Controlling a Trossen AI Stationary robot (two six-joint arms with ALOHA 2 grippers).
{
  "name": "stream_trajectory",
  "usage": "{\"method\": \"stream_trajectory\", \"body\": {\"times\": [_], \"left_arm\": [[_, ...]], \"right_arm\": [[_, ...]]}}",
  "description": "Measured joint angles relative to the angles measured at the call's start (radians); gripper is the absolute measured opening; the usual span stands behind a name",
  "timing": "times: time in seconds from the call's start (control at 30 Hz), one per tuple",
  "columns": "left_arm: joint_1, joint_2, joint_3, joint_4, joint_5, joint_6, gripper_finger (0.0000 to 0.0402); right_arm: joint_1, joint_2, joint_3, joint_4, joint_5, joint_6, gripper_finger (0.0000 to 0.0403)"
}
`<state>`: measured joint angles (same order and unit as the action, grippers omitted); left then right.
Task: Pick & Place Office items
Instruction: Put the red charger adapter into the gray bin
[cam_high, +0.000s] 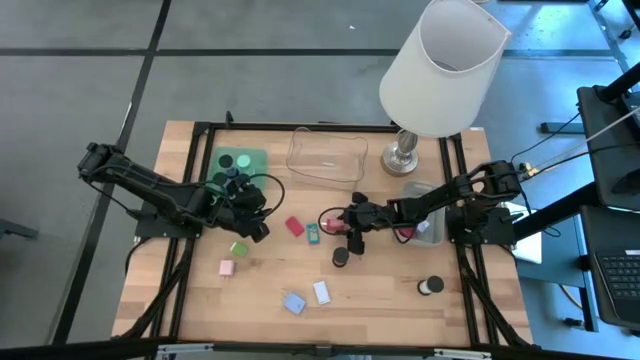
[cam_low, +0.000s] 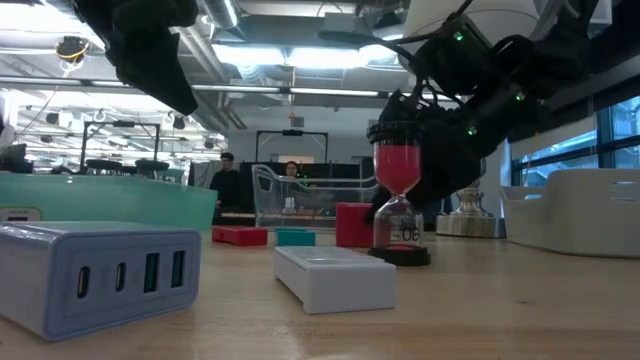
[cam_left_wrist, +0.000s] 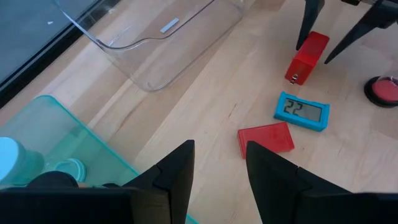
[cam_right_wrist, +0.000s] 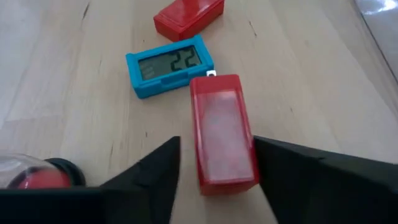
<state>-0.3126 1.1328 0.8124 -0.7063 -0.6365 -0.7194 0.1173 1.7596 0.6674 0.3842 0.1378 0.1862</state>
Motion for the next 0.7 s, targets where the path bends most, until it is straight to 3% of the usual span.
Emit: {"method": "stream_trajectory", "body": {"times": [0.13,0.3,0.43,0.7], "left_arm": [[0.0,0.0,0.0,0.0,0.0,0.054,0.0141],[0.0,0.0,0.0,0.006,0.0,0.056,0.0141],[0.0,0.0,0.0,0.006,0.0,0.018,0.0141],[0.0,0.0,0.0,0.006,0.0,0.018,0.0141]], "right_arm": [[0.0,0.0,0.0,-0.002,-0.038,0.037,0.0124],[0.0,-0.016,0.0,-0.018,-0.063,0.123,0.0121],[0.004,-0.1,0.0,-0.085,-0.069,0.173,0.0121],[0.067,-0.434,0.0,-0.489,0.186,0.287,0.0121]]}}
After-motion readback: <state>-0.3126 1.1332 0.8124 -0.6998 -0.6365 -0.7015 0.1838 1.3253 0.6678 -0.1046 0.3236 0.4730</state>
